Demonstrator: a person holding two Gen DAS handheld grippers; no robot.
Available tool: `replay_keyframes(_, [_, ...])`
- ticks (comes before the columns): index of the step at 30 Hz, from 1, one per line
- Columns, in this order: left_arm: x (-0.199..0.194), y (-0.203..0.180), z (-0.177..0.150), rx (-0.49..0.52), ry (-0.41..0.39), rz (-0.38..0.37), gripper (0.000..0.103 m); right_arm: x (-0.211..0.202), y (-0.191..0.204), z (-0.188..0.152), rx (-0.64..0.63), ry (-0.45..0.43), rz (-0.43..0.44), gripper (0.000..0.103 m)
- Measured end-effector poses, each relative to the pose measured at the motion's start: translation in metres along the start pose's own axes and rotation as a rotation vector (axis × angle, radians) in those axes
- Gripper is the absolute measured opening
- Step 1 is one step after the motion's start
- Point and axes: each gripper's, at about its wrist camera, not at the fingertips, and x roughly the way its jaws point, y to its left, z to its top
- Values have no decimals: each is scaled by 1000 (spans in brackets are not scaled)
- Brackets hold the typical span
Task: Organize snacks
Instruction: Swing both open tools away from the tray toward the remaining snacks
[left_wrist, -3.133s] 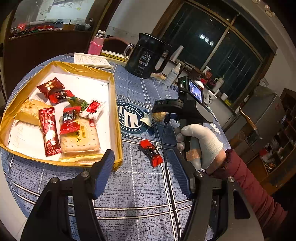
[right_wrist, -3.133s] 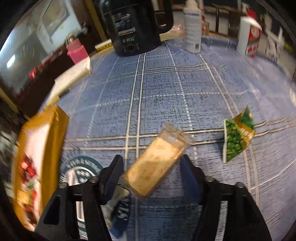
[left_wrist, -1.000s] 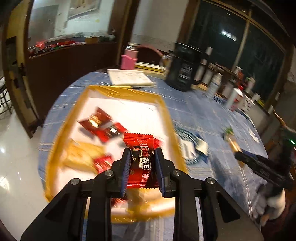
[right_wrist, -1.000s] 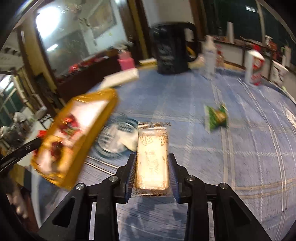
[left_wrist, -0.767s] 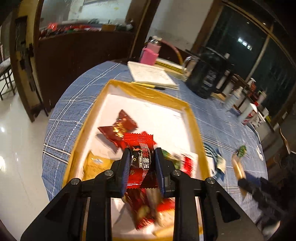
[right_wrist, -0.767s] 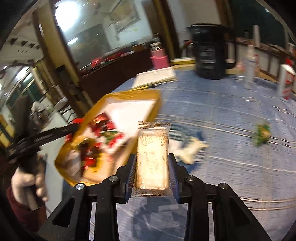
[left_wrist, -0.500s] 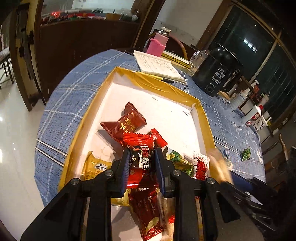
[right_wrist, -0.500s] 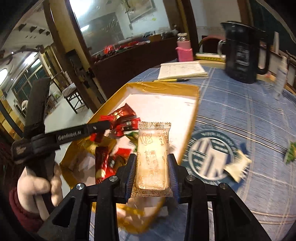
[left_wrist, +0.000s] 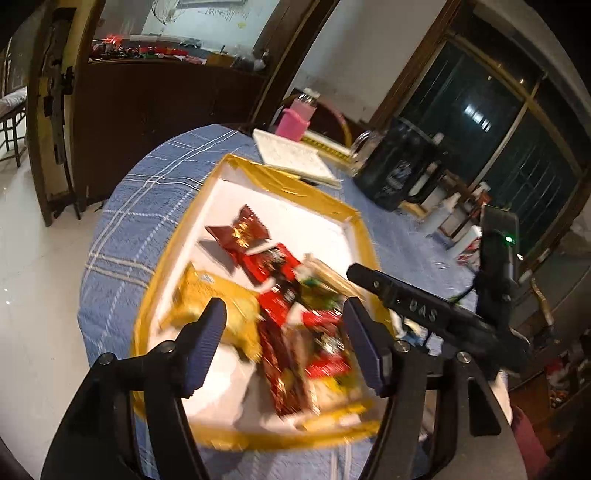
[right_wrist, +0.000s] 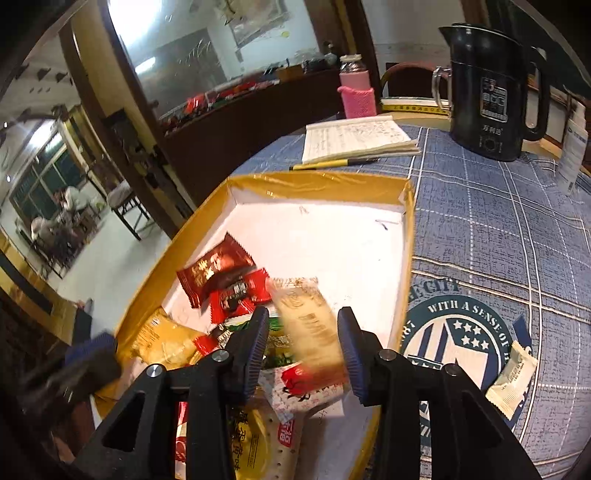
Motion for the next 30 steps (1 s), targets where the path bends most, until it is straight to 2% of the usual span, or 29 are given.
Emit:
replay_keyframes(2, [-11,-4,-10,-9,-21,-33,69,-17,-5,-4,15,-24,16,41])
replay_keyframes(3, [-14,-6,-13,-16,-30,-46,74,-28,-8,-8,20,-41,23,41])
replay_keyframes(5, [-24,-13,-24,-35,-50,-94,79,-55,-18,-23,41,-72,54,43])
replay_keyframes(8, [-32,-28,-45,-58,-45,-229,80,-93,-38,-48,94,-115,101,44])
replay_keyframes(10, [-31,-43,-56,-44,-10,-281,80,-119,-54,-67,134,-152,117,46])
replay_keyframes(13, [-26,-78,-72,42,61,-271,80,-163,-80,-100,187,-229,98,47])
replay_keyframes(17, [-26,-123,-87,137,87,-229,80,-216,-114,-144,251,-340,37,51])
replay_keyframes(21, [-27,-159,-105,193,125,-246,80,-256,-146,-179,332,-413,12,52])
replay_keyframes(25, [-19,-204,-127,267,234,-252,80,-289,-169,-207,358,-473,-7,52])
replay_keyframes(27, [-18,-226,-138,270,278,-316,80,-302,-176,-217,362,-495,-10,52])
replay_keyframes(29, [-25,-242,-142,294,265,-315,80,-317,-184,-227,366,-515,-7,52])
replay_keyframes(30, [-37,-249,-140,319,206,-294,80,-324,-187,-232,364,-524,-6,52])
